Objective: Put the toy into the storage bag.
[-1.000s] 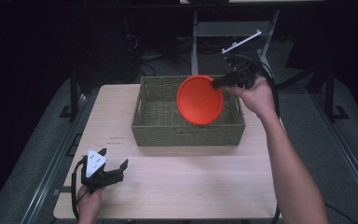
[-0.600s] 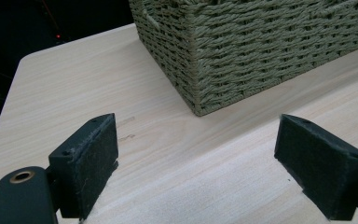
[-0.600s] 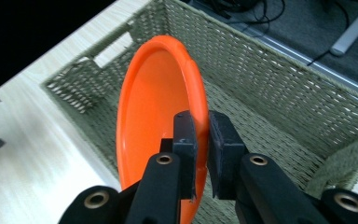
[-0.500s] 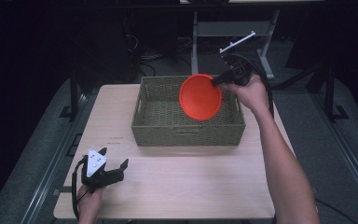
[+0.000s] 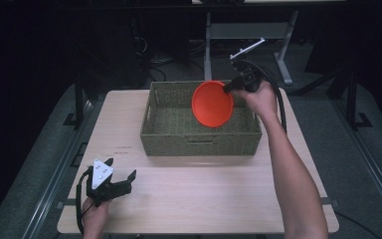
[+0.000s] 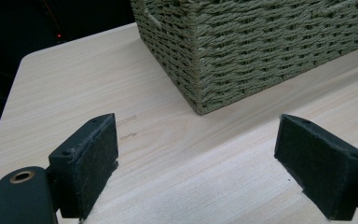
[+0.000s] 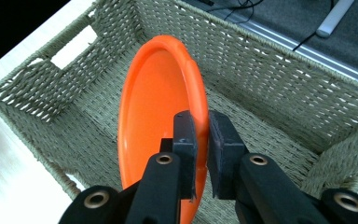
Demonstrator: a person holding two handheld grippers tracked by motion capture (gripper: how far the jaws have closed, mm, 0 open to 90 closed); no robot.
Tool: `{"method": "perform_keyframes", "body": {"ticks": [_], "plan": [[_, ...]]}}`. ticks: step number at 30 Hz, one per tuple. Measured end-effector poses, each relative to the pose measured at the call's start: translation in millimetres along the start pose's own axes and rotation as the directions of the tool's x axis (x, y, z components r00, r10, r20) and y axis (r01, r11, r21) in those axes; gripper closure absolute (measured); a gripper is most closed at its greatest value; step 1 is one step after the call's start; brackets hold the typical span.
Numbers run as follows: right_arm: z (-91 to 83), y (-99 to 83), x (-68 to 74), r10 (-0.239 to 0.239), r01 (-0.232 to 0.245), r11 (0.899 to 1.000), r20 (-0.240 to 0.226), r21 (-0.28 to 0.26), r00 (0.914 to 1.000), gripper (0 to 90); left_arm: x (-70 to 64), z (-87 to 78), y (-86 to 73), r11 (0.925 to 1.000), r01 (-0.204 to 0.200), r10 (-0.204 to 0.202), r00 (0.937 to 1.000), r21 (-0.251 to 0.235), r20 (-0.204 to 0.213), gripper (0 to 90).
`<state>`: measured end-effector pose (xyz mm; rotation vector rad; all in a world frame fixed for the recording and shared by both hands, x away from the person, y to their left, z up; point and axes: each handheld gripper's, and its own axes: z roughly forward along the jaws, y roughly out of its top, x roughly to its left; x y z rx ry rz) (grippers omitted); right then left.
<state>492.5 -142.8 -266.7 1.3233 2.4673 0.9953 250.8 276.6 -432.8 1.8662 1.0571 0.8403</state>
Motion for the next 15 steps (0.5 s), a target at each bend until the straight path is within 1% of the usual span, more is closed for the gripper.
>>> {"method": "perform_keyframes", "body": {"ticks": [1,3,4,5,6,7,10,12,15], "plan": [[1.3,-0.2,-0.4,0.006,-0.006,1.000,0.001,-0.001,1.0000,82.3,-0.3,0.4,0.0,1.0000,0.005,-0.005,1.0000,-0.006,-0.001,12.9],[2.4,-0.6,-1.2,0.009,-0.009,1.000,-0.002,-0.004,1.0000,82.3,-0.1,0.3,0.0,1.0000,0.001,-0.001,1.0000,-0.003,-0.001,12.9],[5.2,-1.7,-2.8,0.020,-0.021,1.000,-0.011,-0.003,0.9997,82.3,0.2,0.0,0.2,1.0000,-0.002,0.002,1.0000,0.001,-0.004,12.9],[6.5,-2.2,-3.3,0.023,-0.023,1.000,-0.013,-0.001,0.9996,82.3,-0.3,0.8,-0.1,0.9999,0.011,-0.011,0.9999,-0.012,-0.006,12.9],[8.5,-3.1,-4.1,0.024,-0.024,1.000,-0.013,0.002,0.9996,82.3,0.0,0.8,-0.1,0.9999,0.013,-0.013,0.9999,-0.009,-0.005,12.9],[9.7,-3.6,-4.5,0.024,-0.024,1.000,-0.011,0.005,0.9997,82.3,-0.4,1.4,-0.3,0.9996,0.025,-0.025,0.9997,-0.016,-0.006,12.9],[13.1,-5.5,-6.1,0.030,-0.030,1.000,-0.007,0.010,0.9995,82.3,0.0,1.2,-0.5,0.9996,0.025,-0.025,0.9997,-0.014,-0.005,12.9],[16.9,-7.0,-7.6,0.036,-0.036,0.999,-0.007,0.018,0.9993,82.3,0.5,0.3,-0.3,1.0000,0.009,-0.009,0.9999,0.000,-0.005,12.8],[19.0,-7.9,-7.2,0.038,-0.038,0.999,0.001,0.015,0.9993,82.3,-0.3,1.5,0.0,0.9999,0.014,-0.014,0.9999,-0.006,0.002,12.9]]}}
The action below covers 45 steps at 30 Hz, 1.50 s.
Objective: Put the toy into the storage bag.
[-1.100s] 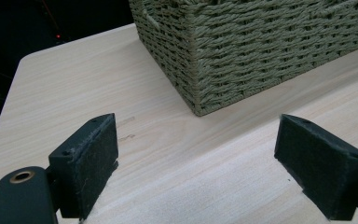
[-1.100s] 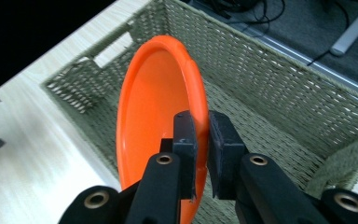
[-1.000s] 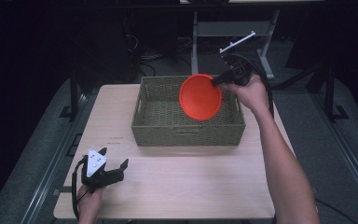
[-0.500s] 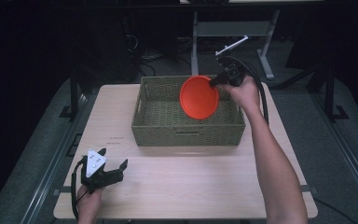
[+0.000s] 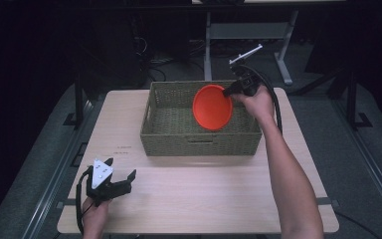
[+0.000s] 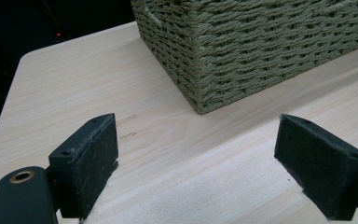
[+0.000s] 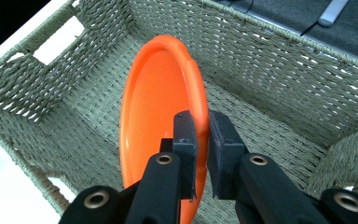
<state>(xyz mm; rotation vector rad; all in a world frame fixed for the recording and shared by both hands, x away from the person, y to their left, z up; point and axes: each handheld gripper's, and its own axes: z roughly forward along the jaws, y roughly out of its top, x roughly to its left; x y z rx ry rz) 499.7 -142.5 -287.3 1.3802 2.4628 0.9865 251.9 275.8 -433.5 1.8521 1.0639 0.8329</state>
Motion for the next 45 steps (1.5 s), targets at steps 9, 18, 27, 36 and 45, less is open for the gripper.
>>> {"method": "perform_keyframes", "body": {"ticks": [9,18,27,36,45], "plan": [[12.6,-2.4,-5.5,0.015,-0.015,0.999,0.006,0.034,0.9999,82.2,-2.2,-0.3,0.7,0.9998,-0.019,0.018,0.9998,0.011,0.002,12.9],[30.3,-7.7,-9.7,0.041,-0.041,0.998,-0.009,0.057,0.9991,82.2,-1.7,0.1,-0.3,1.0000,-0.005,0.005,1.0000,0.005,0.006,12.9],[41.0,-8.4,-7.3,0.034,-0.033,0.995,-0.004,0.097,0.9994,82.2,-1.0,0.1,-0.4,1.0000,0.001,-0.001,0.9999,0.008,0.010,12.9],[48.5,-15.5,-14.2,0.058,-0.057,0.991,-0.005,0.118,0.9983,82.1,-0.8,0.1,-0.4,1.0000,0.001,-0.001,1.0000,0.008,0.009,12.8],[53.0,-23.6,-21.8,0.074,-0.073,0.989,-0.002,0.131,0.9972,82.0,-1.2,0.1,-0.2,0.9999,-0.004,0.004,1.0000,0.010,0.005,12.9]]}}
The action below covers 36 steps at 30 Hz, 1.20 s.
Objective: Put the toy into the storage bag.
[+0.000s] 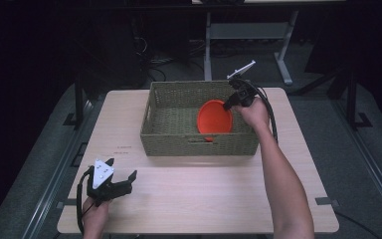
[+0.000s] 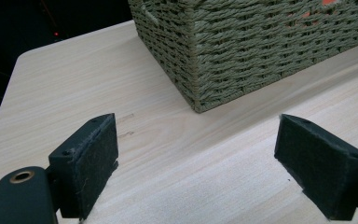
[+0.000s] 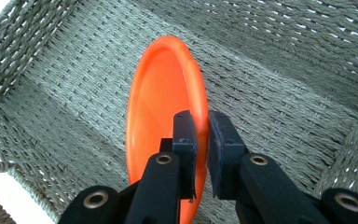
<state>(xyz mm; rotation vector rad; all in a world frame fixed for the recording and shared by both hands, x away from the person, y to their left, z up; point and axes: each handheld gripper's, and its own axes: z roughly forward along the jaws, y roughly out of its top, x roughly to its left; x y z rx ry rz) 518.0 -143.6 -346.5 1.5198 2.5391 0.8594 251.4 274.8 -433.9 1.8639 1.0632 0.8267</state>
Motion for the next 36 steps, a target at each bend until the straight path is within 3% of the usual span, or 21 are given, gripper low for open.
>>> {"method": "perform_keyframes", "body": {"ticks": [12,21,36], "plan": [[4.6,-3.0,-4.2,0.017,-0.017,1.000,-0.004,0.016,0.9998,81.5,0.5,0.2,-0.4,1.0000,0.006,-0.006,1.0000,-0.001,-0.001,12.9],[3.8,-8.2,-9.8,0.034,-0.034,0.999,-0.034,0.011,0.9988,79.3,0.0,0.4,-0.1,1.0000,-0.007,0.007,1.0000,0.006,-0.004,12.9],[-0.8,-11.8,-14.6,0.052,-0.052,0.999,-0.006,-0.006,0.9986,72.7,0.3,0.3,-0.3,1.0000,-0.007,0.007,1.0000,0.007,-0.007,12.8]]}}
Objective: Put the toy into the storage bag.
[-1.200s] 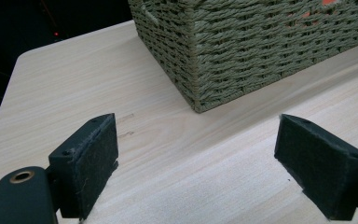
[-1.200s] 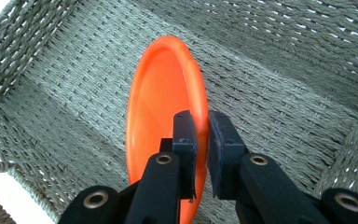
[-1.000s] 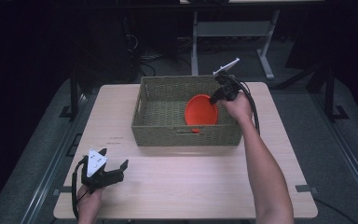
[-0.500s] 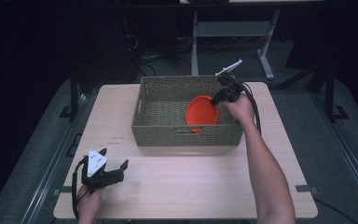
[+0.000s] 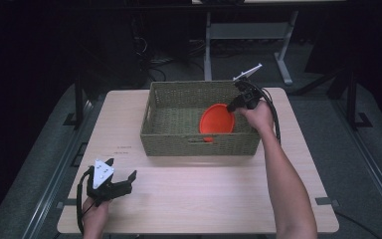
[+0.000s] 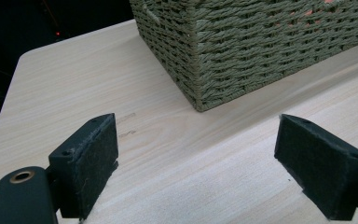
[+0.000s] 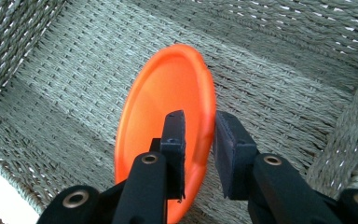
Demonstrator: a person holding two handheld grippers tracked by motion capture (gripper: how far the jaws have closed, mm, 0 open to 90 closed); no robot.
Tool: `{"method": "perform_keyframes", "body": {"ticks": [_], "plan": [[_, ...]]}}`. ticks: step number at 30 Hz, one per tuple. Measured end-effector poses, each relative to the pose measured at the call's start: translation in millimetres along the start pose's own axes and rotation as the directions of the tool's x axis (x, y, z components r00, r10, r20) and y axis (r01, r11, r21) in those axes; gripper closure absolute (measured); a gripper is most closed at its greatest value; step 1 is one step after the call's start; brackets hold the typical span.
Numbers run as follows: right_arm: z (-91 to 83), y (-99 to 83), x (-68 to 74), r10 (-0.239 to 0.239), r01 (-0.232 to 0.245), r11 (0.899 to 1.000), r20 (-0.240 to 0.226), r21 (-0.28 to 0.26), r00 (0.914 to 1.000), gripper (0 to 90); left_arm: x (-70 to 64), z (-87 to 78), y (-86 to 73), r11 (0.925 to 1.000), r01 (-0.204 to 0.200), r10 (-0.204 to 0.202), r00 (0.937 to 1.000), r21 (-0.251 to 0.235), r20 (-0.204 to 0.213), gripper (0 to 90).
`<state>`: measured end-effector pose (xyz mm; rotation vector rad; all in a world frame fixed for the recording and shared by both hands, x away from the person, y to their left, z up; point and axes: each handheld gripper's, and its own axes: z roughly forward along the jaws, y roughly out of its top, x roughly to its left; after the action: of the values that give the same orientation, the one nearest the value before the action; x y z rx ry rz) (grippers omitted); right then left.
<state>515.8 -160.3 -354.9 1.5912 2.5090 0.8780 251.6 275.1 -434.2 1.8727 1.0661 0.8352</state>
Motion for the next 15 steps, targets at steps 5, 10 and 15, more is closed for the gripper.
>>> {"method": "perform_keyframes", "body": {"ticks": [5,10,15], "plan": [[1.3,-1.8,0.8,-0.015,0.014,0.999,0.028,0.029,0.9995,72.5,0.5,0.2,0.0,1.0000,0.001,-0.001,1.0000,0.001,0.002,12.9],[0.7,-2.6,-0.6,-0.012,0.012,1.000,0.001,0.019,0.9999,73.5,0.0,0.7,0.0,1.0000,-0.002,0.002,1.0000,0.003,0.002,12.9],[0.6,-3.8,0.3,-0.015,0.015,1.000,-0.012,0.020,0.9998,71.7,0.7,0.7,-0.3,1.0000,-0.001,0.001,1.0000,0.002,0.002,12.9]]}}
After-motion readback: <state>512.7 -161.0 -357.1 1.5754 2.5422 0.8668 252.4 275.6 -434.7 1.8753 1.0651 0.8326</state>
